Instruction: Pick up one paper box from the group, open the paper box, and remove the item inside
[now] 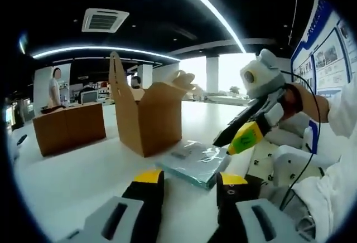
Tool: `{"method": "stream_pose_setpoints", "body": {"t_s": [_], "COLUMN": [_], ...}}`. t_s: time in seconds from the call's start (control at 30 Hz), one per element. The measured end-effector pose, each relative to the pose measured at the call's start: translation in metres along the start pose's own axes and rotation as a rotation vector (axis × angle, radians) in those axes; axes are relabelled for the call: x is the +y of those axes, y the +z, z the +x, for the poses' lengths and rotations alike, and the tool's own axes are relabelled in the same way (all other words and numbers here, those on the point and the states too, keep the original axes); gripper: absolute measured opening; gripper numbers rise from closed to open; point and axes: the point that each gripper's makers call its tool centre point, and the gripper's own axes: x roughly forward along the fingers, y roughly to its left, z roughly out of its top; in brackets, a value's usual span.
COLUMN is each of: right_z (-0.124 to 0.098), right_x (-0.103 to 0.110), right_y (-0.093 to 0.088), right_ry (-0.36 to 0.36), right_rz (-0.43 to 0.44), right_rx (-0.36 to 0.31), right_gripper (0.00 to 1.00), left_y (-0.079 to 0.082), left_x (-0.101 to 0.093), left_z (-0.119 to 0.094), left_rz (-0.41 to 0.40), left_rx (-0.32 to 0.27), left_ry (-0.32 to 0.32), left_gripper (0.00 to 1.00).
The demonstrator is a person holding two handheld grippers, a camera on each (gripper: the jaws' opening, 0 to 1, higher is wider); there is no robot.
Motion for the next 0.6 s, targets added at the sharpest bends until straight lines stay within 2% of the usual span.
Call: {"method": "stream_pose_setpoints", "body": {"t_s": [0.17,0.4,0.6], "right_z": [-0.002,-0.011,-0.003], "right_x": [0.002,-0.001,-0.001], "right_y": [0.0,0.007,-0.002], "right_ry": [0.003,-0.024,-0.013], "right_rz": [-0.012,-0.056,-0.017], "right_rx": [0.004,-0.034,-0.028], "right_gripper": [0.33,0.32,0.29], "left_y": [0.001,0.005,0.0], "left_x": [-0.002,0.003,-0.008], "left_z": [0.001,-0.002,0.002], "left_rz": [-0.011,-0.03,-0.048], "left_rx": [-0.004,-0.008,0.0], "left_ry": [-0.019,-0.014,-0.037], "left_gripper": [0.38,0.38,0.36]}}
